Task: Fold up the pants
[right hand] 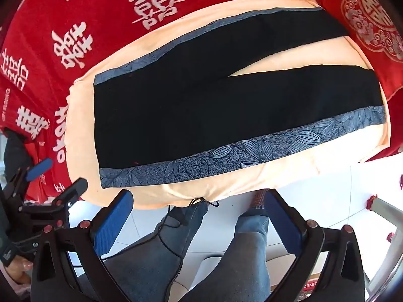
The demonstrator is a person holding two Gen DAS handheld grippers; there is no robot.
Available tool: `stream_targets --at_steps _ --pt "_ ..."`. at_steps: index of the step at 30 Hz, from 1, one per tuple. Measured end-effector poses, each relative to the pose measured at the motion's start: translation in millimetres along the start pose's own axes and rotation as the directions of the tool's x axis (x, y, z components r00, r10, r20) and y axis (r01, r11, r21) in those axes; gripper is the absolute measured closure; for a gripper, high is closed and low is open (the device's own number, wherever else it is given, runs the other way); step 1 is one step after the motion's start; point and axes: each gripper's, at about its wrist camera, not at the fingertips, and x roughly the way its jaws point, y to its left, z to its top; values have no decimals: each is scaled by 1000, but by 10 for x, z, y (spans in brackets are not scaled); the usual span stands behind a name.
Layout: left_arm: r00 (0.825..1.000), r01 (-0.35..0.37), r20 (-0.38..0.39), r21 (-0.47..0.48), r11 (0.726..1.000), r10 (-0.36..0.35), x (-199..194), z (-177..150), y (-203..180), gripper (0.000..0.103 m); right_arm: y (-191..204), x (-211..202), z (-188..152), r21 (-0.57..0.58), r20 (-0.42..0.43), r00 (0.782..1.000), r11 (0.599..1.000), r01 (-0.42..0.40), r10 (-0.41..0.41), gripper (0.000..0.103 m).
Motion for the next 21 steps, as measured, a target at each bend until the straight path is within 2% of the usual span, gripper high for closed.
stream_targets --at_steps 2,7,21 --pt "999 -32 18 22 999 31 -28 -2 -46 0 14 18 -4 -3 1 1000 1000 9 -9 0" --pt "998 -40 50 24 999 38 -96 18 -35 0 46 26 34 -17 -8 1000 1000 26 -26 0" --pt "998 -45 43 -23 999 46 -87 -5 81 0 55 -7 -17 -28 3 998 998 61 -61 0"
